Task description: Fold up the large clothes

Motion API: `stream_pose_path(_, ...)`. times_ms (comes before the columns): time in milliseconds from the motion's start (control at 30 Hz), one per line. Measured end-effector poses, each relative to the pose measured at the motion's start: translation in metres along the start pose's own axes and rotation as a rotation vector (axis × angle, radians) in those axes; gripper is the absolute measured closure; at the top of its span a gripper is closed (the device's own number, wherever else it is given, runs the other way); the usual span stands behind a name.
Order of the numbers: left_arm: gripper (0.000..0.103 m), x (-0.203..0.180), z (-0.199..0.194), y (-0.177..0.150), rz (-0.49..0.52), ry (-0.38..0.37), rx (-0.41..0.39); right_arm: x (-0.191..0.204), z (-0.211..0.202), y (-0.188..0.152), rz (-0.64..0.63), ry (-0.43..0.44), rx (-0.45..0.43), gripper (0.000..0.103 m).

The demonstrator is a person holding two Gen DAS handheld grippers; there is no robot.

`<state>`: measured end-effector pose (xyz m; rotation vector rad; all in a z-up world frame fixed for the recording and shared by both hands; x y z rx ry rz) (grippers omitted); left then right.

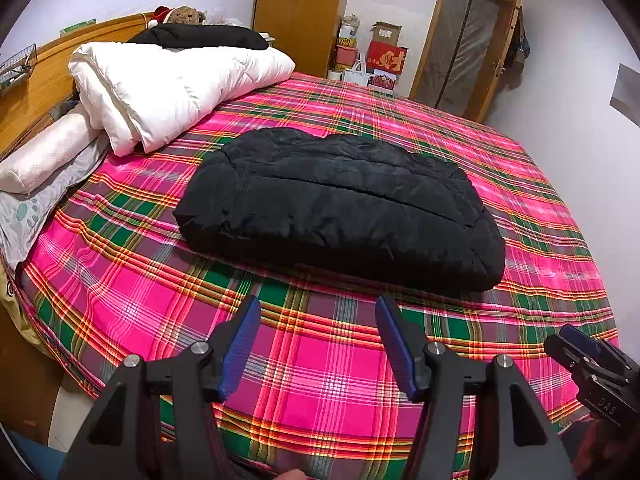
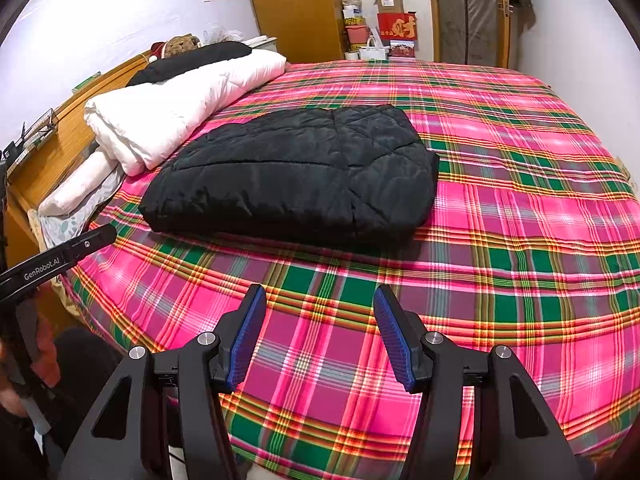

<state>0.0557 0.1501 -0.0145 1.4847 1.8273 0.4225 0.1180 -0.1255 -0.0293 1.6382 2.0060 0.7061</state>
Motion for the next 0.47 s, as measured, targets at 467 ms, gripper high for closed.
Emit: stream_pose_path(467, 0.041, -0.0033, -0.0005, -0.0009, 0.001, 0.034, -0.009, -0.0032, -0.0014, 0.0001, 0.014, 0.0, -0.006, 0.047)
Point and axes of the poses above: each gripper's, at about its wrist camera, not at the fingertips, and z roughly the way its jaws point, x to its left, y to its top, the point moved 3 cm from there along z, roughly the way its jaws point, and after that the axes turned 14 degrees about -y, right-handed, at the moved point
